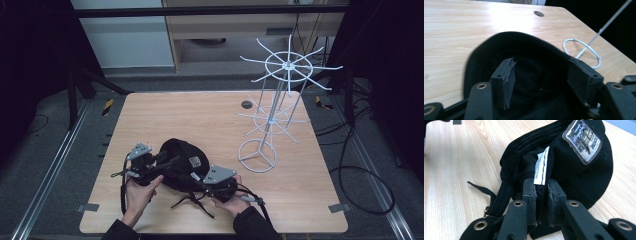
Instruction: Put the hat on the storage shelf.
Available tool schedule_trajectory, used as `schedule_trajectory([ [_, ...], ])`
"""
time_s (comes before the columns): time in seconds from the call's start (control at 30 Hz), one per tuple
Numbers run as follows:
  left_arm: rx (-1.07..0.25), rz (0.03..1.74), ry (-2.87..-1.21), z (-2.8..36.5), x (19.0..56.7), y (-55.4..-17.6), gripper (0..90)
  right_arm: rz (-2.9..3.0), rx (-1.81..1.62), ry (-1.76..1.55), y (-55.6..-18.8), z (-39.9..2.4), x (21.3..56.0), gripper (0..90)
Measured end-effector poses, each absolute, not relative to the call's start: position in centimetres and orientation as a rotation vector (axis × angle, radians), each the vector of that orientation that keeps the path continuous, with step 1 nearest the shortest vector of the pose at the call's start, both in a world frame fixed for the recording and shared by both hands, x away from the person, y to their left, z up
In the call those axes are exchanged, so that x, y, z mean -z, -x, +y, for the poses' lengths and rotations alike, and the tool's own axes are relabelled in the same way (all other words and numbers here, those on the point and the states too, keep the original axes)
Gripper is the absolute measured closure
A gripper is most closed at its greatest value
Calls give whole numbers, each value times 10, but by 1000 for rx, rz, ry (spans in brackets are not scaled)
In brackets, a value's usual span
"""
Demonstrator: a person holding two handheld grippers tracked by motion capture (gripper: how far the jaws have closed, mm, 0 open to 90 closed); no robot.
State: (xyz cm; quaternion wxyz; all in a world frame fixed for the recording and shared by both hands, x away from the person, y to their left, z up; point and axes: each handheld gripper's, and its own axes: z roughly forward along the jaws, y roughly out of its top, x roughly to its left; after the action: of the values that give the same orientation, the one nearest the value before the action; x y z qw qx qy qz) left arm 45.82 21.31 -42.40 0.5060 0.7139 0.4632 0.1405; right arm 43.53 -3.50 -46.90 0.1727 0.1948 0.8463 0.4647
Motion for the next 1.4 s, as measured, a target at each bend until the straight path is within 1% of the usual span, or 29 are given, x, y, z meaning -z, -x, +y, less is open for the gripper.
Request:
schedule_trajectory([
  [0.13,-335,1095,-1735,201,420,-457,343,2402,-1324,-556,-435,-35,469,791],
  [0.23,-295,1101,-1735,191,420,-459,316,2404,-1328,-547,-434,-34,470,791],
  [0.4,-295,1120,-1788,174,424,-462,285,2410,-1331,-536,-431,-33,470,791],
  [0.5,-300,1144,-1803,170,429,-464,287,2415,-1335,-519,-430,-31,471,791],
  [0.57,-283,1150,-1796,171,431,-466,312,2419,-1336,-514,-429,-31,471,791],
  [0.63,-270,1157,-1788,171,432,-468,357,2426,-1333,-508,-429,-30,472,791],
  [0.73,-253,1153,-1781,170,433,-466,471,2430,-1327,-511,-429,-29,473,786],
  [0.77,-252,1149,-1780,169,433,-466,538,2430,-1324,-513,-429,-28,473,778],
  [0.8,-252,1145,-1783,168,433,-465,538,2430,-1324,-513,-429,-28,473,778],
  [0.83,-251,1136,-1782,167,432,-464,589,2427,-1328,-516,-429,-28,474,760],
  [0.87,-251,1136,-1782,167,432,-464,618,2427,-1328,-516,-429,-28,474,760],
  [0.9,-247,1130,-1781,167,432,-463,618,2427,-1335,-519,-428,-28,474,748],
  [1.0,-236,1118,-1772,168,432,-462,682,2421,-1358,-513,-427,-28,473,702],
  [1.1,-223,1097,-1756,171,428,-459,730,2391,-1427,-523,-423,-35,464,625],
  [1.13,-225,1088,-1754,171,427,-459,730,2391,-1427,-523,-423,-35,464,625],
  [1.17,-226,1082,-1746,172,425,-457,756,2373,-1460,-540,-421,-41,459,598],
  [1.23,-222,1060,-1736,174,420,-455,770,2360,-1470,-548,-420,-46,456,588],
  [1.3,-224,1028,-1729,177,413,-451,794,2315,-1510,-584,-418,-62,448,557],
  [1.33,-224,1028,-1729,177,413,-451,800,2315,-1510,-584,-418,-62,448,557],
  [1.37,-225,1016,-1730,177,411,-449,804,2278,-1524,-615,-417,-75,444,546],
  [1.4,-225,1005,-1729,177,409,-448,804,2278,-1524,-615,-417,-75,444,546],
])
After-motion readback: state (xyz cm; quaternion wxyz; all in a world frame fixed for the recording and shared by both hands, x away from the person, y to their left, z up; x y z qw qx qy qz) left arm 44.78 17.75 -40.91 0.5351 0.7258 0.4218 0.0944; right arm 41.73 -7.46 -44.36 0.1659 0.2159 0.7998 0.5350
